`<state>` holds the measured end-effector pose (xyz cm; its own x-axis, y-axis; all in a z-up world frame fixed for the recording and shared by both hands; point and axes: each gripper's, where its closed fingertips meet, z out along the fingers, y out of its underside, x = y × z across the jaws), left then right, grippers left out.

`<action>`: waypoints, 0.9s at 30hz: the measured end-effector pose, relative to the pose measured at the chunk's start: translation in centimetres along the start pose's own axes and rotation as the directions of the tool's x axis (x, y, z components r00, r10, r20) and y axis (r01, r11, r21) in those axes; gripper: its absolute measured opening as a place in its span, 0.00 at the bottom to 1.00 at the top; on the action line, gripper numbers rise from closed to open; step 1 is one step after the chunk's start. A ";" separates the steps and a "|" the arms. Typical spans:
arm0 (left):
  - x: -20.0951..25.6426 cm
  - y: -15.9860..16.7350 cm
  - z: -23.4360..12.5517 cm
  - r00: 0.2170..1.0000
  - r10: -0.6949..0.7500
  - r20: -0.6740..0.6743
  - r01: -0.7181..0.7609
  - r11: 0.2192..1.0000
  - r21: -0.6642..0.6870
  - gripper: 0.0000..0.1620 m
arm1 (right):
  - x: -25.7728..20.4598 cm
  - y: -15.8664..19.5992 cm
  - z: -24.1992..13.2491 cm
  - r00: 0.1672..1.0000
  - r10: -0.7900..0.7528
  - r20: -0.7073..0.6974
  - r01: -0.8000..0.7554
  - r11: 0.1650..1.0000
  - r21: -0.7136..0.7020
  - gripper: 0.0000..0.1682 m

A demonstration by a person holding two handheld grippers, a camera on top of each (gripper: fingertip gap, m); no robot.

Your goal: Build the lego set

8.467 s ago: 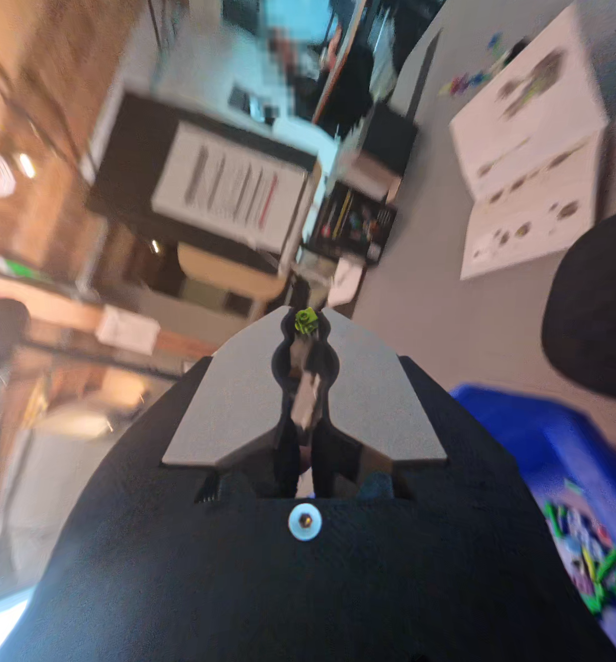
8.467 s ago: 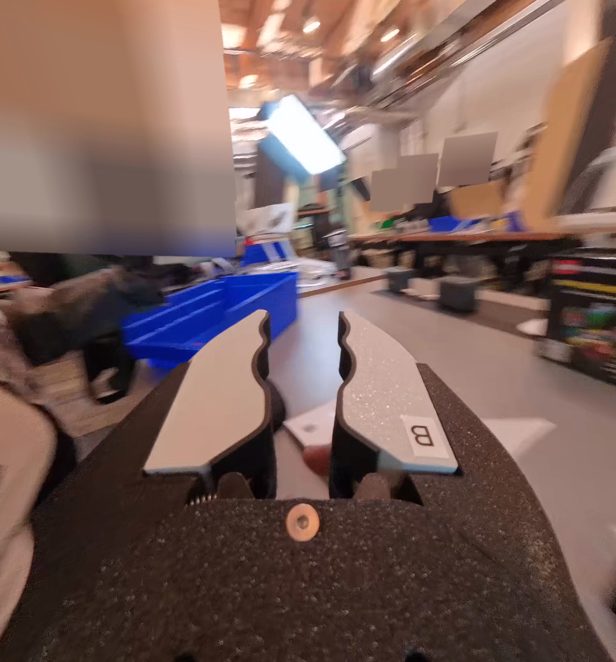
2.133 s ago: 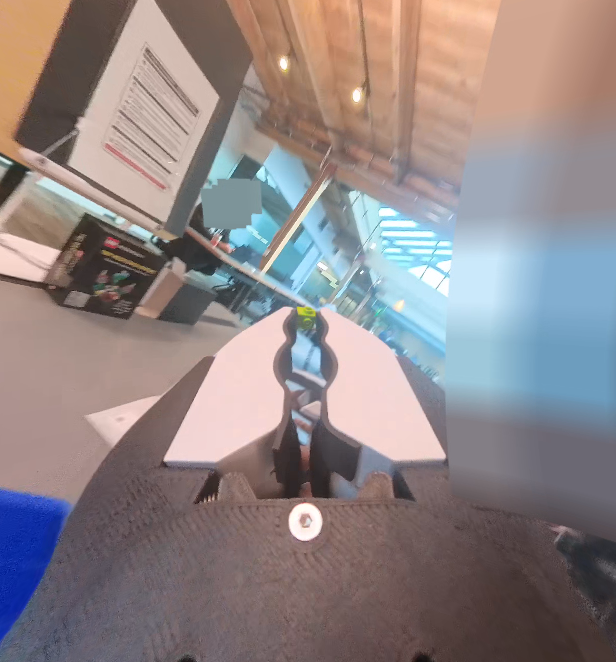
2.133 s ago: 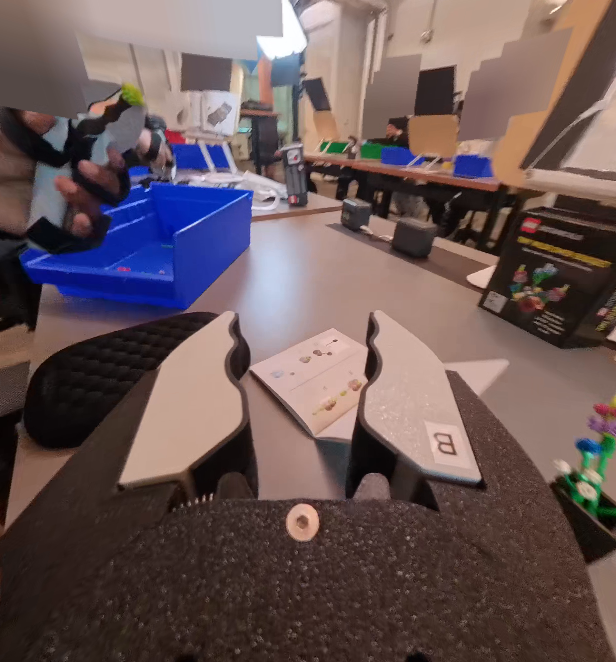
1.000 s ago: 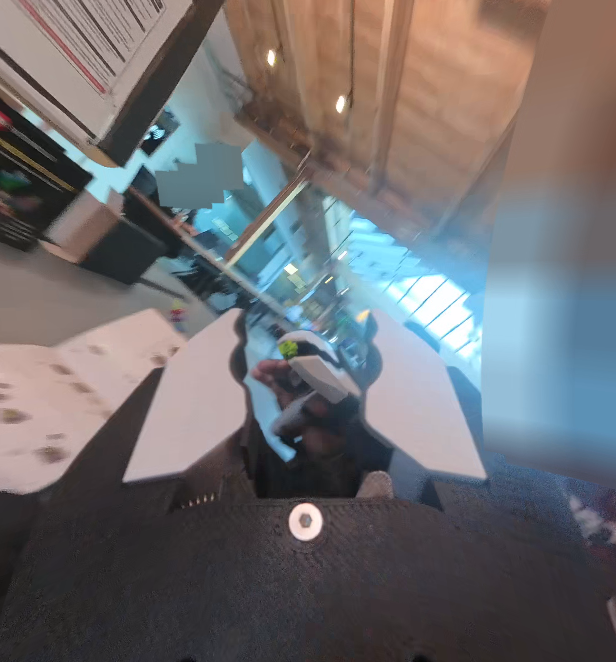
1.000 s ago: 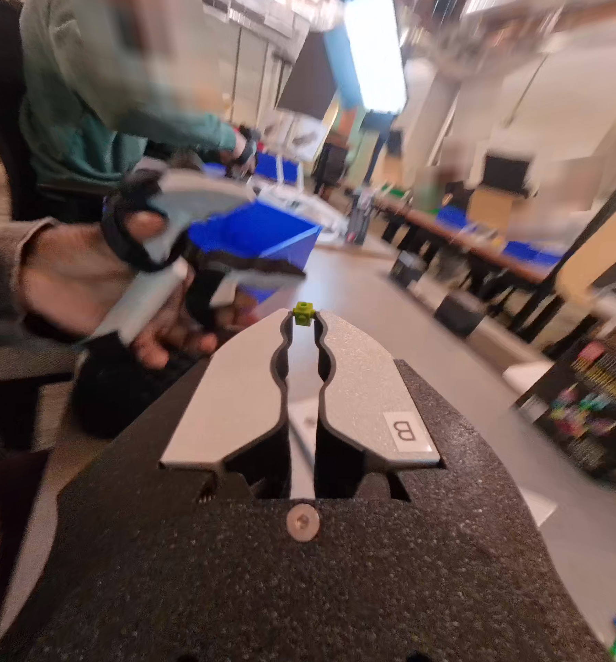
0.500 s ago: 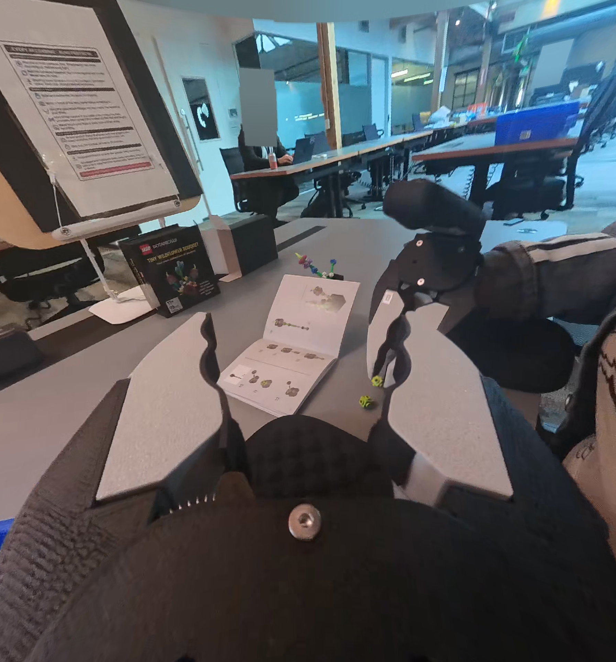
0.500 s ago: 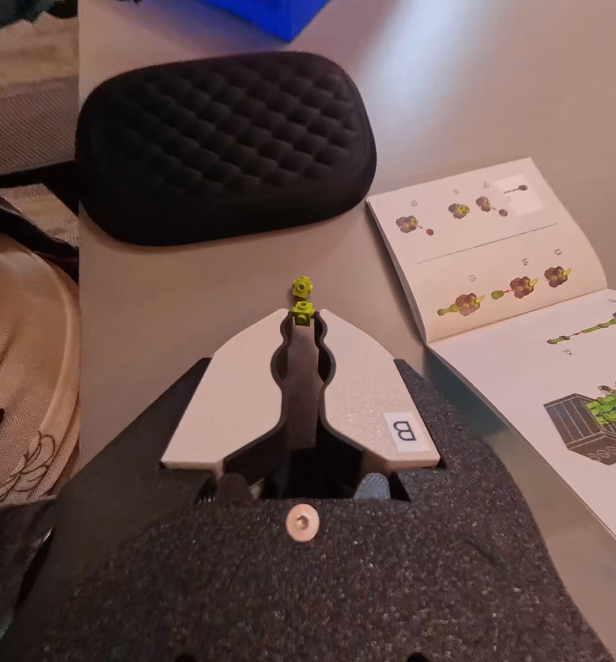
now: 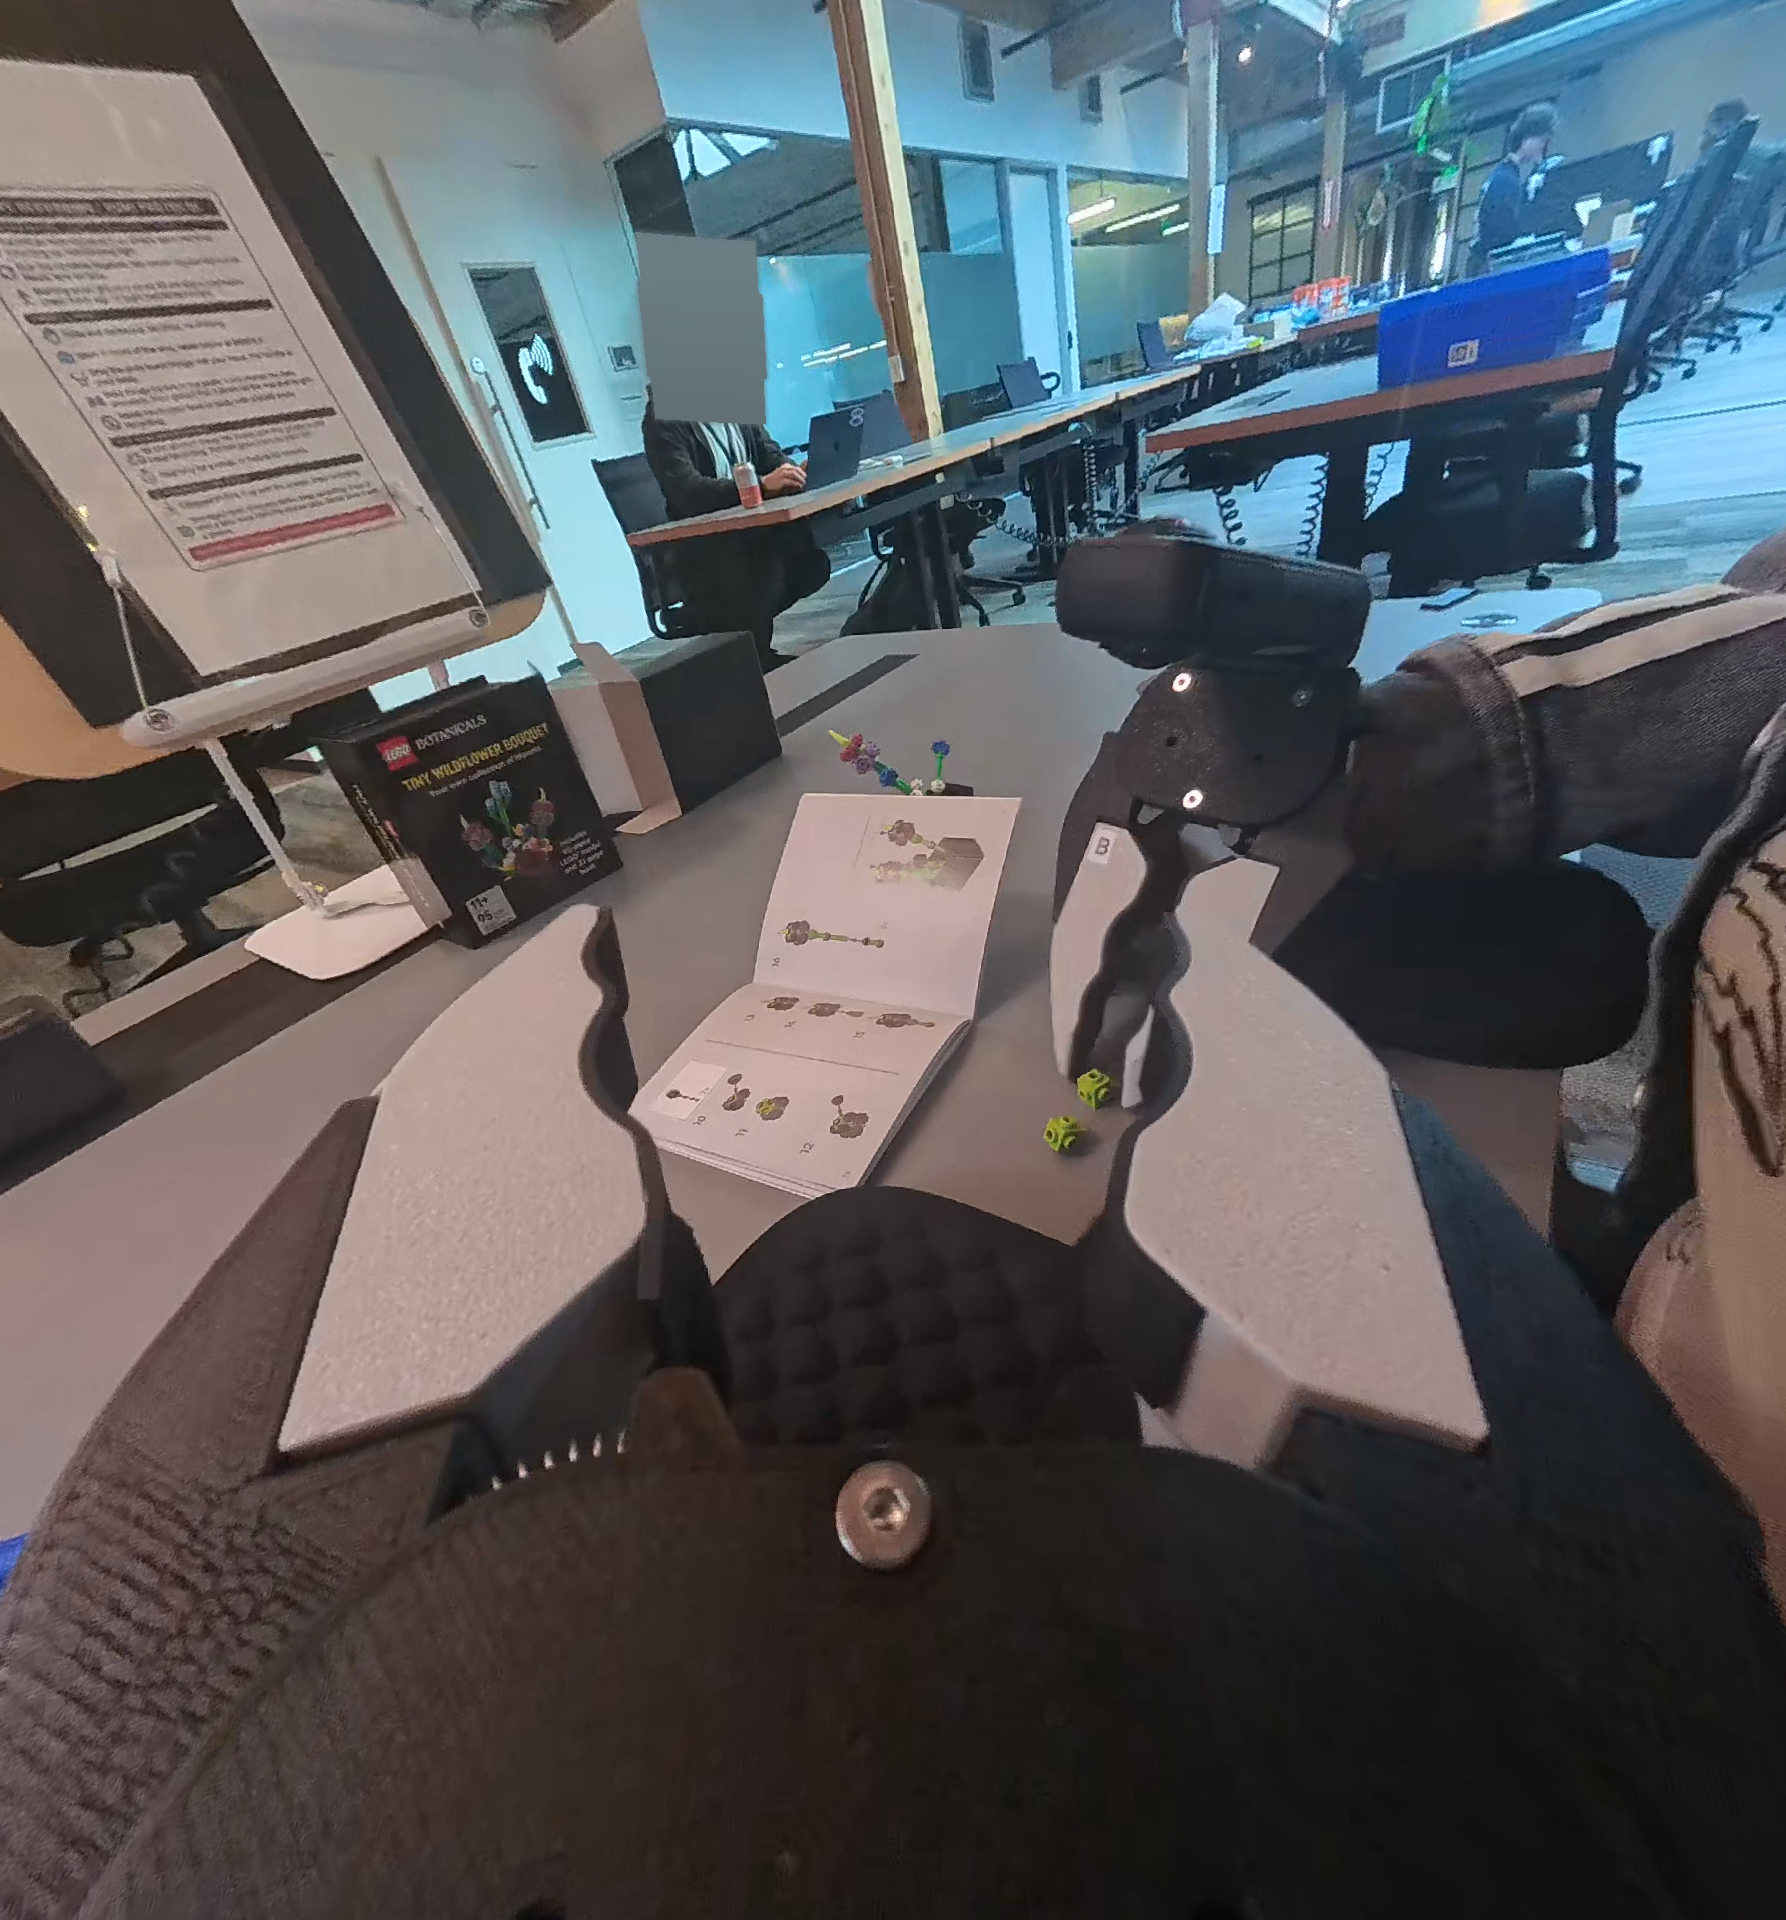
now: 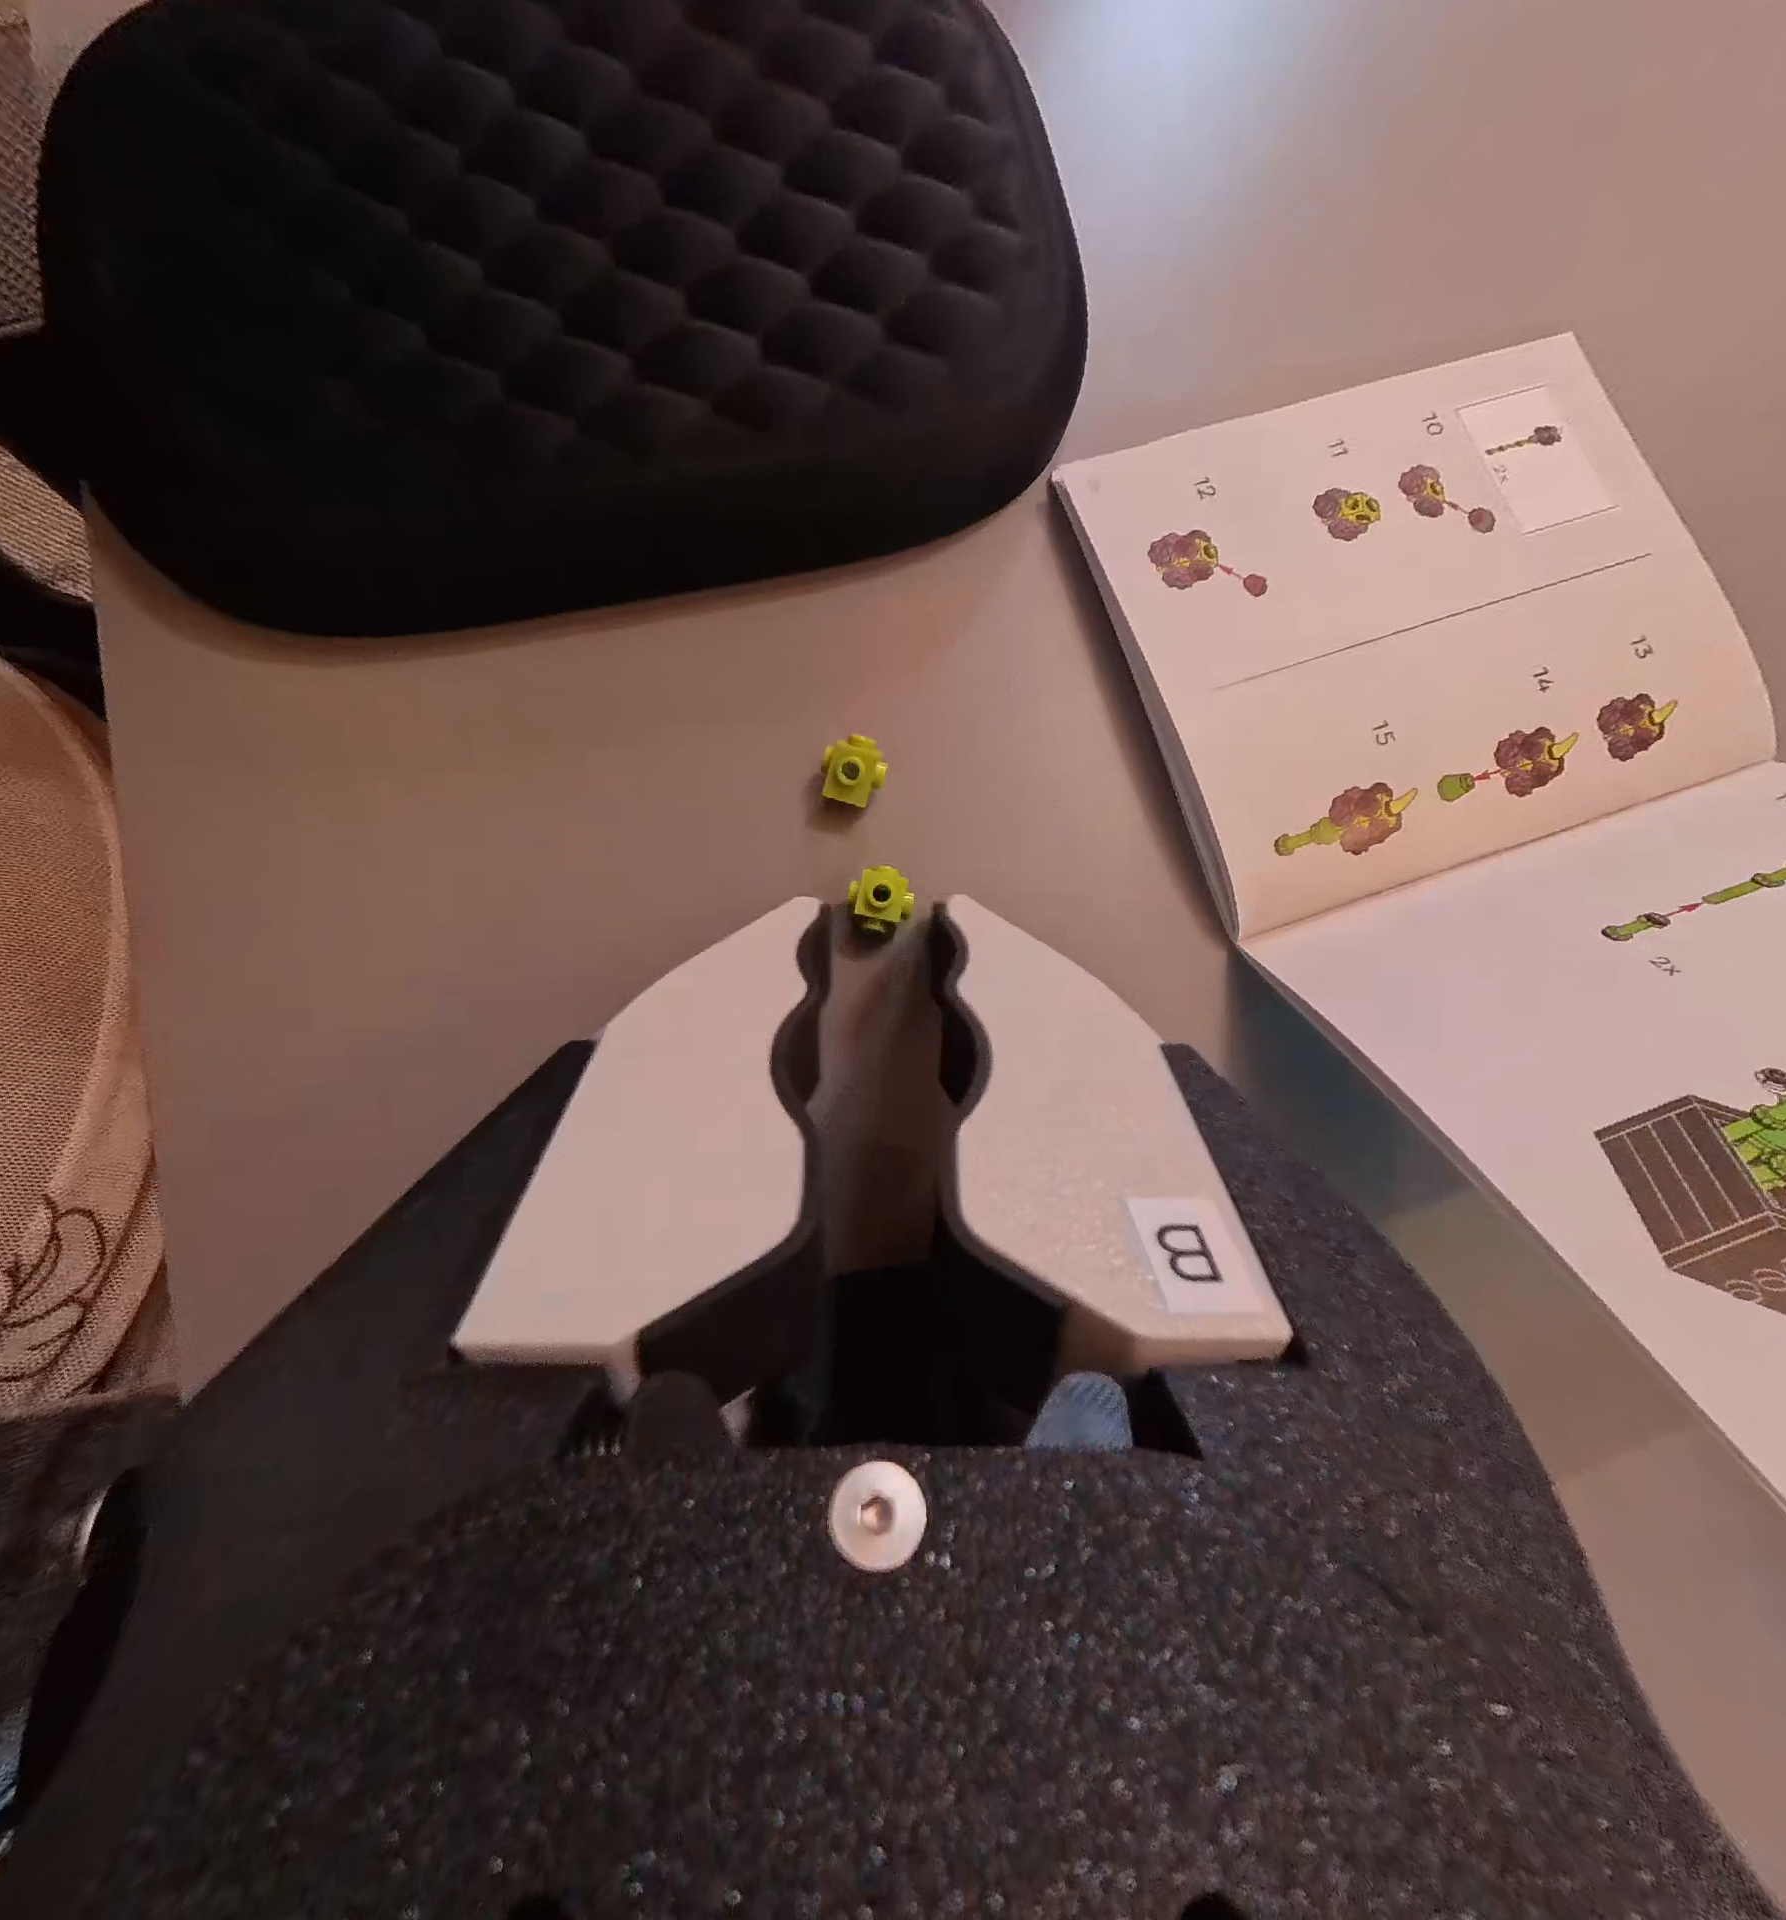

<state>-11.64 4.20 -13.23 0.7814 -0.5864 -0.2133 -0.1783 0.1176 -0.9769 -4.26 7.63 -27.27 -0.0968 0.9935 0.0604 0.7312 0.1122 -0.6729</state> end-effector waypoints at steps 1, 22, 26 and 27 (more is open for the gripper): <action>-0.1 -0.1 -0.3 1.000 -0.006 -0.002 0.006 1.000 0.002 0.59 | 0.1 -0.1 -0.1 1.000 0.006 -0.001 -0.006 1.000 0.008 0.15; -14.9 6.9 -19.2 0.967 0.249 0.053 -0.093 0.539 -0.837 0.20 | 2.2 -3.7 -5.3 0.981 0.142 -0.129 -0.066 0.881 0.468 0.49; -15.1 10.4 -19.8 0.990 0.082 -0.116 -0.140 0.432 -0.891 0.32 | 2.3 -3.9 -5.7 0.981 0.150 -0.122 -0.071 0.866 0.496 0.49; -14.5 10.5 -19.5 0.989 0.012 -0.149 -0.139 0.448 -0.883 0.32 | 2.4 -3.9 -6.0 0.980 0.158 -0.118 -0.076 0.855 0.513 0.49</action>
<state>-36.50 -1.69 -20.12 0.6812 -0.6980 -0.2208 -0.7166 -0.5737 -0.3967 -3.35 9.65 -20.08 0.1004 0.9941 0.0403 0.2866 0.0098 -0.9580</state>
